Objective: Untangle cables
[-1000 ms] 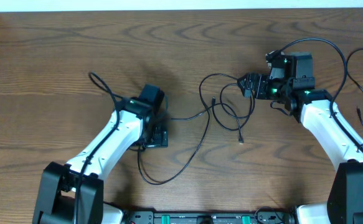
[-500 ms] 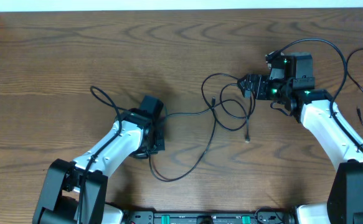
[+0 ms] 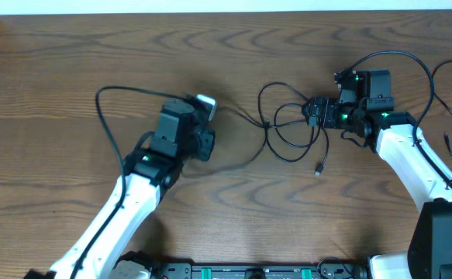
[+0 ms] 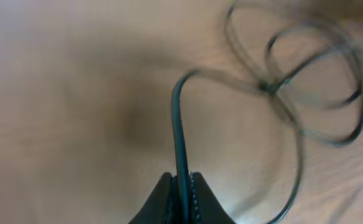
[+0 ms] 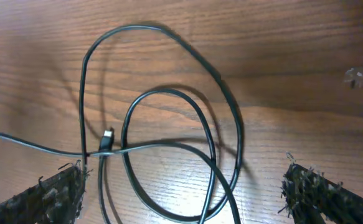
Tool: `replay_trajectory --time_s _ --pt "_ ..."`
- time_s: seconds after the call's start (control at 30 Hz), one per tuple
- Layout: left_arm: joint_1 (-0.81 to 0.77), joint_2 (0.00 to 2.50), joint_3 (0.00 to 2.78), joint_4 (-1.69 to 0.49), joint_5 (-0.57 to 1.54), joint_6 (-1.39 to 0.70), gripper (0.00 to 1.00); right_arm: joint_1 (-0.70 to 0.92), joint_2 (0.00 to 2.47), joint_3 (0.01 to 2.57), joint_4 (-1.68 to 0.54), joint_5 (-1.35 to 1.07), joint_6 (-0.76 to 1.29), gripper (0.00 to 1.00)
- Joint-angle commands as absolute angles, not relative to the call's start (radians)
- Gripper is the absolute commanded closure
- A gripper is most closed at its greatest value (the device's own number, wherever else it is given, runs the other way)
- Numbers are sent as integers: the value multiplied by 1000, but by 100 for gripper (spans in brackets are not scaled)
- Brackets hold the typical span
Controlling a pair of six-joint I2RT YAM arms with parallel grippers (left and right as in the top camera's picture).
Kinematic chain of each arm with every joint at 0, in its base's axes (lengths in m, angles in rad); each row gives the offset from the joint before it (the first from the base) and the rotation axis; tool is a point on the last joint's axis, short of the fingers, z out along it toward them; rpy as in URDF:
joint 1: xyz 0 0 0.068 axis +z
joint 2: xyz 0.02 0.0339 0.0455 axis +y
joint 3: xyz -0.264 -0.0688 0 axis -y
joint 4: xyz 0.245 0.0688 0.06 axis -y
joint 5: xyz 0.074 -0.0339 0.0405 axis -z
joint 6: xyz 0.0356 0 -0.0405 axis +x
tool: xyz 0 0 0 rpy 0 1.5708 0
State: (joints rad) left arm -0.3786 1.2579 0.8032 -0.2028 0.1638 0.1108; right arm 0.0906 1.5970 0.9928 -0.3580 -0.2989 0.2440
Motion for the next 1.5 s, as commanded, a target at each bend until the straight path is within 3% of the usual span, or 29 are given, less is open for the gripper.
replay_trajectory --time_s 0.0,0.27,0.5,0.67,0.8,0.87,1.03,1.13,1.23,1.4,1.47 --pt "-405 1248 818 -98 313 292 92 86 1606 998 -349 -334 231 1" --pt "-521 1327 818 81 352 296 92 84 1606 998 -325 -474 164 4" --pt "-689 1457 818 204 355 479 92 9 1606 998 -313 -503 293 6" --pt "-737 1510 818 267 355 490 92 -72 1606 999 -314 -767 295 7" --pt "-748 1515 818 278 353 490 92 -105 1606 999 -315 -1028 324 18" --pt "-748 1515 818 276 317 490 92 -109 1606 999 -315 -1084 349 18" --pt "-748 1515 817 275 118 490 92 -110 1605 999 -323 -1220 435 1" --pt "-748 1515 817 282 120 490 92 -84 1606 999 -374 -1198 441 1" --pt "-752 1515 817 291 155 490 92 -31 1606 999 -432 -994 540 1" --pt "-759 1515 817 294 172 490 92 45 1606 999 -404 -958 669 1" --pt "-759 1515 817 294 172 490 92 68 1606 999 -403 -925 691 14"
